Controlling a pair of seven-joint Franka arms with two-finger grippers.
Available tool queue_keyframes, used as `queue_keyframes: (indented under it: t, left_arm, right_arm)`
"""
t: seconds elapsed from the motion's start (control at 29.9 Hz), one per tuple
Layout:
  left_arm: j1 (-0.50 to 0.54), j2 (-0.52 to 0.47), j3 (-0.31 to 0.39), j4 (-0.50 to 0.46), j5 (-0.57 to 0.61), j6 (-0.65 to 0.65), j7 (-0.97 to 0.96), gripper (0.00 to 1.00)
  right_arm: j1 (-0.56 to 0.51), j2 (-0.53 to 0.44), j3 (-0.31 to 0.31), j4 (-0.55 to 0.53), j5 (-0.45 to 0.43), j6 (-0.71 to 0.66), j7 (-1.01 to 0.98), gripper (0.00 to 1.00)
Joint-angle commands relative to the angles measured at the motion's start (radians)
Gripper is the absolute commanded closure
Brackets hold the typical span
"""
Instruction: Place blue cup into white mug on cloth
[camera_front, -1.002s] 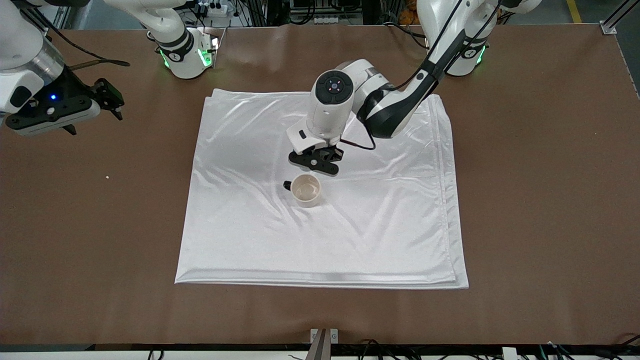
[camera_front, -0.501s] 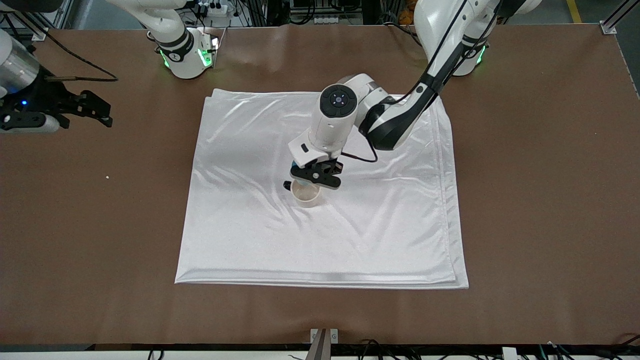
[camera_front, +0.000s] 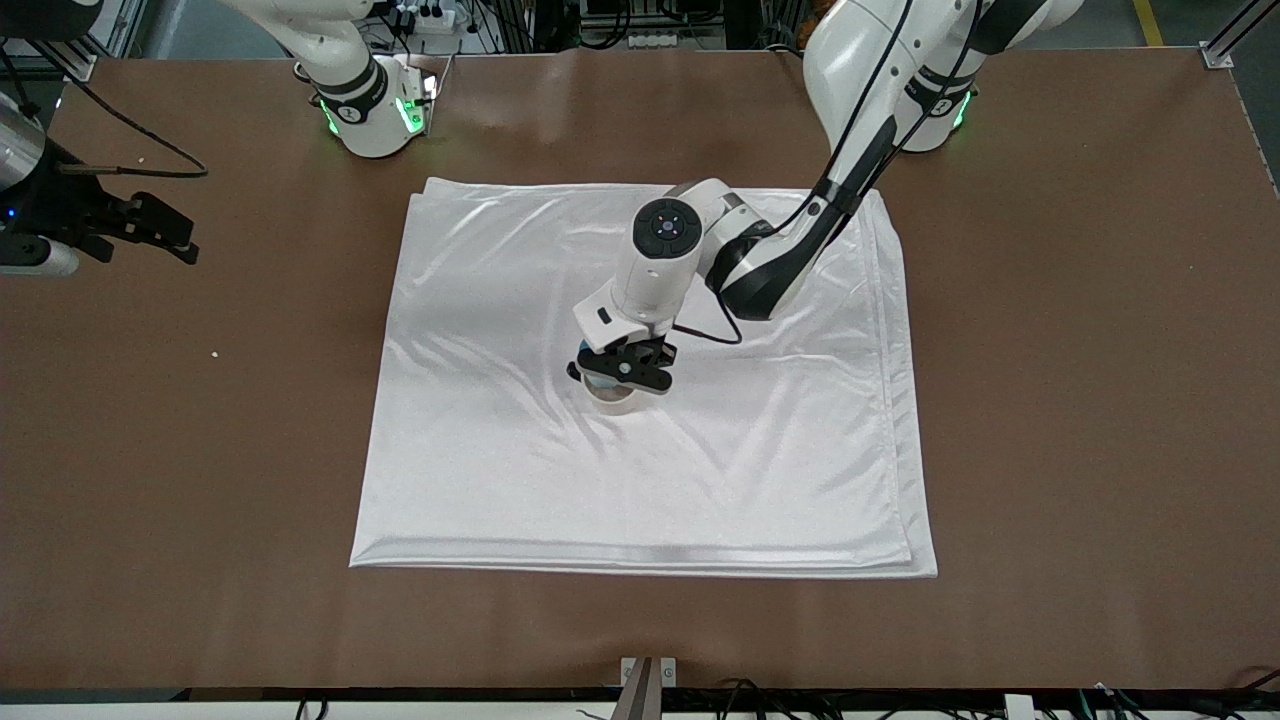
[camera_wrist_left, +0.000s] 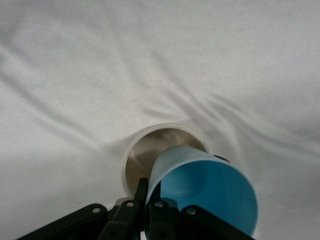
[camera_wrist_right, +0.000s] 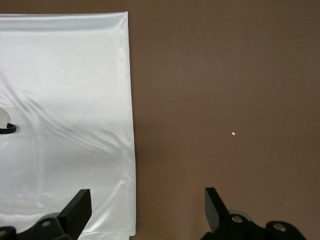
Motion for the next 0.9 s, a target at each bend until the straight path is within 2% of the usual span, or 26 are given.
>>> queue_keyframes:
  t: [0.0, 0.27, 0.3, 0.33, 0.37, 0.43, 0.87]
  left_arm:
    - [-0.013, 0.003, 0.013, 0.027, 0.029, -0.002, -0.004, 1.0]
    - [-0.016, 0.018, 0.026, 0.027, 0.029, 0.015, -0.004, 1.0]
    - [-0.016, 0.02, 0.026, 0.027, 0.031, 0.015, -0.001, 0.96]
    - [-0.016, 0.021, 0.029, 0.027, 0.037, 0.015, 0.004, 0.84]
    - [-0.014, 0.021, 0.029, 0.027, 0.046, 0.015, 0.016, 0.64]
    - [-0.011, 0.02, 0.029, 0.027, 0.054, 0.015, 0.041, 0.0]
    - [-0.003, -0.033, 0.047, 0.029, 0.055, 0.015, 0.045, 0.0]
  right_arm:
    - [-0.009, 0.01, 0.0, 0.001, -0.012, 0.008, 0.02, 0.0]
    - [-0.01, 0.015, 0.0, 0.008, -0.004, 0.028, 0.022, 0.0]
    - [-0.01, 0.021, -0.001, 0.009, -0.004, 0.032, 0.022, 0.0]
    - [-0.01, 0.025, -0.003, 0.014, -0.004, 0.035, 0.022, 0.0]
    - [-0.01, 0.029, -0.003, 0.02, -0.004, 0.035, 0.022, 0.0]
    - [-0.01, 0.039, -0.003, 0.034, -0.003, 0.035, 0.022, 0.0]
    - [-0.009, 0.059, -0.003, 0.095, 0.045, 0.022, 0.022, 0.0]
